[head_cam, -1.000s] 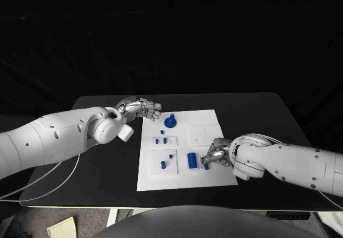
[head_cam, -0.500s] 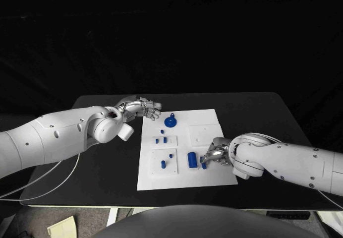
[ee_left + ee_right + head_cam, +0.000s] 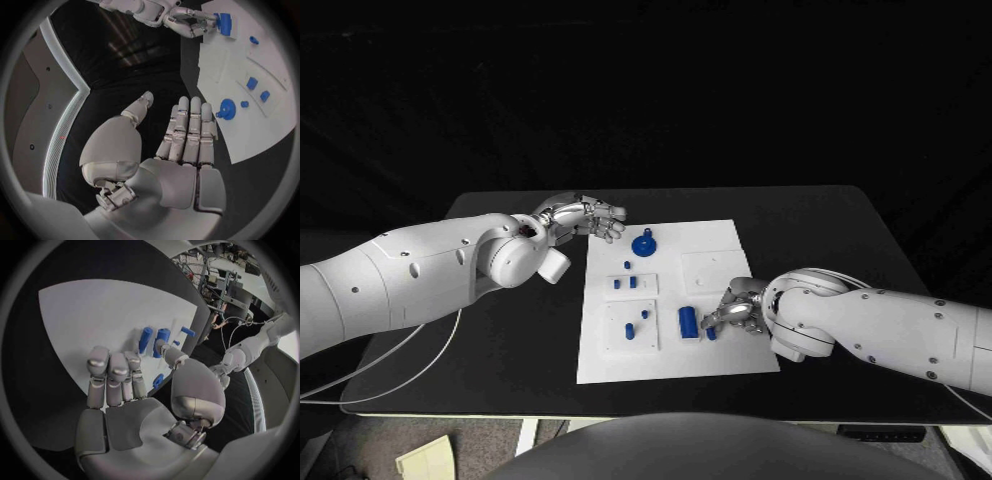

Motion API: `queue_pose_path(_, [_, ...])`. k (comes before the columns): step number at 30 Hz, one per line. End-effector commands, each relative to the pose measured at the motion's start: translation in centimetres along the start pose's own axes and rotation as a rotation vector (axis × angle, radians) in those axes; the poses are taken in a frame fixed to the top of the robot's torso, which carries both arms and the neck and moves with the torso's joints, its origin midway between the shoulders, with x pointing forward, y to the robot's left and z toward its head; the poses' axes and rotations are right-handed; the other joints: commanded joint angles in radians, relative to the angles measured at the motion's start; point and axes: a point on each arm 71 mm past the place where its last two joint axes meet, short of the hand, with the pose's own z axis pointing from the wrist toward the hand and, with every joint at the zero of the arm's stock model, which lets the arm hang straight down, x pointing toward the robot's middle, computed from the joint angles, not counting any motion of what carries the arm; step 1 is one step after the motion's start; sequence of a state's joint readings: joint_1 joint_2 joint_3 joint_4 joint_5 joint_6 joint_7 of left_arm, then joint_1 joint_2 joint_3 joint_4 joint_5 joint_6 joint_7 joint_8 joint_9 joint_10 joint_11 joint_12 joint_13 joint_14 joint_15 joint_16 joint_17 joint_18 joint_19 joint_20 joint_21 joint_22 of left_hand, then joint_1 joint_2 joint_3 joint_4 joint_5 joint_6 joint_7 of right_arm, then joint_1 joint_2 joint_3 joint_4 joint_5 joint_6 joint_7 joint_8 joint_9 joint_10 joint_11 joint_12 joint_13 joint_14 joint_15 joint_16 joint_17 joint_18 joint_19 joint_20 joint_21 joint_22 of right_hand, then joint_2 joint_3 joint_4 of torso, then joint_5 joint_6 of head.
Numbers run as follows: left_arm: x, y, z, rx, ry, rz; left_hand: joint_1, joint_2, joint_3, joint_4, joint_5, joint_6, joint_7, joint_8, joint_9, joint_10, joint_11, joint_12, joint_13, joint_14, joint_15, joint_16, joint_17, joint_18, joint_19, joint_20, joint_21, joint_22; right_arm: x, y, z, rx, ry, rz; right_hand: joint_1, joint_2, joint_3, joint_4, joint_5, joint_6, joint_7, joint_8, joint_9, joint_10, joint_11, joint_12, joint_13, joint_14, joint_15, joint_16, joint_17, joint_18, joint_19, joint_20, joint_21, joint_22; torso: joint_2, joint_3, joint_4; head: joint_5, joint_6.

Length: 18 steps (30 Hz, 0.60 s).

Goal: Assemble the parts on the task board

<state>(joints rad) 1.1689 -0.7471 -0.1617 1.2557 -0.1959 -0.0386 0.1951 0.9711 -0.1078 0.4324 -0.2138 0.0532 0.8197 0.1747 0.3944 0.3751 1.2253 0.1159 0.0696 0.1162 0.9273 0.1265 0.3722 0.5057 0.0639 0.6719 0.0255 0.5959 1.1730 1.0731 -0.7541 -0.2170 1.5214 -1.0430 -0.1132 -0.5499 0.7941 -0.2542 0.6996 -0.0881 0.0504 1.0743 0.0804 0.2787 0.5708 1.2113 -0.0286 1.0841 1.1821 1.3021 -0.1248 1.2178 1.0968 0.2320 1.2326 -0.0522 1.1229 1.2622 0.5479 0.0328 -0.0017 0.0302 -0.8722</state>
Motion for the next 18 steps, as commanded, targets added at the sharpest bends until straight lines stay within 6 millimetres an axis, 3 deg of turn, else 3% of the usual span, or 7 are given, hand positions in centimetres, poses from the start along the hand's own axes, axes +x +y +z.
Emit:
queue_pose_path(1, [0.1, -0.2, 0.0, 0.008, 0.014, -0.001, 0.004, 0.006, -0.002, 0.0, -0.001, -0.009, 0.0, 0.002, -0.001, -0.007, 0.0, 0.003, -0.001, 0.002, 0.005, -0.003, 0.002, 0.019, -0.002, 0.006, -0.007, 0.002, 0.0, -0.2, -0.2, -0.031, 0.01, -0.014, -0.001, -0.006, -0.006, 0.002, -0.001, -0.007, 0.0, -0.006, 0.0, -0.009, -0.002, -0.006, 0.001, -0.002, -0.005, -0.006, 0.001, 0.03, -0.001, -0.007, -0.005, -0.002, 0.0, -0.0001, 0.0006, 0.0, 0.001])
queue_pose_path(18, [0.1, -0.2, 0.0, 0.007, 0.015, 0.0, 0.005, 0.006, -0.002, -0.001, -0.001, -0.009, -0.001, 0.002, -0.001, -0.007, 0.0, 0.003, -0.001, 0.002, 0.005, -0.004, 0.002, 0.019, -0.002, 0.006, -0.007, 0.002, 0.4, -1.5, -1.5, -0.113, 0.088, 0.005, 0.051, -0.015, -0.052, -0.03, -0.001, -0.013, 0.0, -0.005, 0.001, -0.012, -0.002, -0.006, 0.002, -0.006, -0.007, -0.007, 0.003, 0.03, -0.006, -0.017, -0.009, -0.004, 0.0, 0.0011, -0.0003, 0.0, 0.004])
